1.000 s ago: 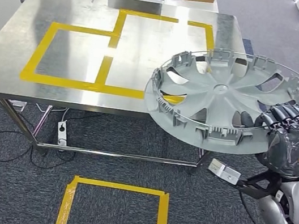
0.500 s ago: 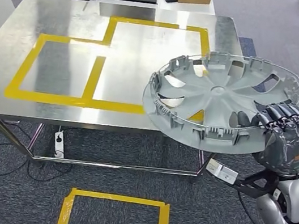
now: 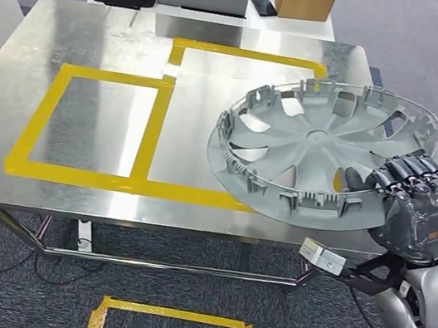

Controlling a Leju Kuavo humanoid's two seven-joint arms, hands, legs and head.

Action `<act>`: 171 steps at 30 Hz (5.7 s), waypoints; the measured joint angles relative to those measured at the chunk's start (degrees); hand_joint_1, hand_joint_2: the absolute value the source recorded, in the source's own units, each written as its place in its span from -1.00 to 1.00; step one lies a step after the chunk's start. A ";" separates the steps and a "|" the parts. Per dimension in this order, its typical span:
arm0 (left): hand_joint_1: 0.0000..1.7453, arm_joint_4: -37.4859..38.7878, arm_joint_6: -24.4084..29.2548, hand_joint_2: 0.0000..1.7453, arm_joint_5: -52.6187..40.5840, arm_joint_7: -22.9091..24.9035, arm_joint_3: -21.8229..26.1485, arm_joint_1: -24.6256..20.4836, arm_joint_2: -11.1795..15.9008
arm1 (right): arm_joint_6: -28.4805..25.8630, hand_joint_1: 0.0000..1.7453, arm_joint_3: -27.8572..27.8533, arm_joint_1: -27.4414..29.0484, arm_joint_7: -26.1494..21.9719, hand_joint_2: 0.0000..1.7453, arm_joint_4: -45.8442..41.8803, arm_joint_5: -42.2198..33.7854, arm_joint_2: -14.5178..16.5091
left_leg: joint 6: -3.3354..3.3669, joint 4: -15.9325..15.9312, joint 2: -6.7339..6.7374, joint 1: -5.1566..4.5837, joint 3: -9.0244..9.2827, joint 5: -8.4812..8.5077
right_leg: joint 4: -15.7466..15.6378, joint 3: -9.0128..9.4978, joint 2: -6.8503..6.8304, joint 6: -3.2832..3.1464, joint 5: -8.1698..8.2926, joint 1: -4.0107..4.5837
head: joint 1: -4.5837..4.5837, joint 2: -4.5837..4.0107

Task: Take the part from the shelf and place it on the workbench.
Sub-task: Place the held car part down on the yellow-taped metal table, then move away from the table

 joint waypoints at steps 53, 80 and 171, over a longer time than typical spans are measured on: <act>-1.00 0.39 -5.34 1.00 -2.13 -2.29 -0.47 -0.40 -0.18 | 25.40 -0.50 25.61 -13.01 6.08 -0.50 42.78 -3.10 13.45 | -4.44 3.13 0.17 1.52 -1.37 -0.02 | -8.30 -3.34 -0.13 -1.70 10.92 0.23 | -0.44 0.02; -1.00 0.43 0.20 -1.00 -0.90 -4.16 -0.36 0.59 -0.44 | 20.32 -1.00 9.55 9.87 -1.38 -1.00 8.87 -30.59 7.17 | -3.73 14.85 0.23 0.69 -5.92 -6.21 | -8.85 -3.21 -0.25 -3.27 11.20 1.12 | 0.10 0.01; -1.00 0.43 -5.03 -1.00 4.82 -4.79 7.32 0.25 -2.11 | 30.62 -1.00 -31.95 31.85 -15.49 -1.00 -7.05 -74.88 43.21 | -3.64 15.50 1.12 0.25 -2.83 -8.52 | -10.54 -0.33 -0.61 -4.21 10.43 2.04 | 0.70 0.00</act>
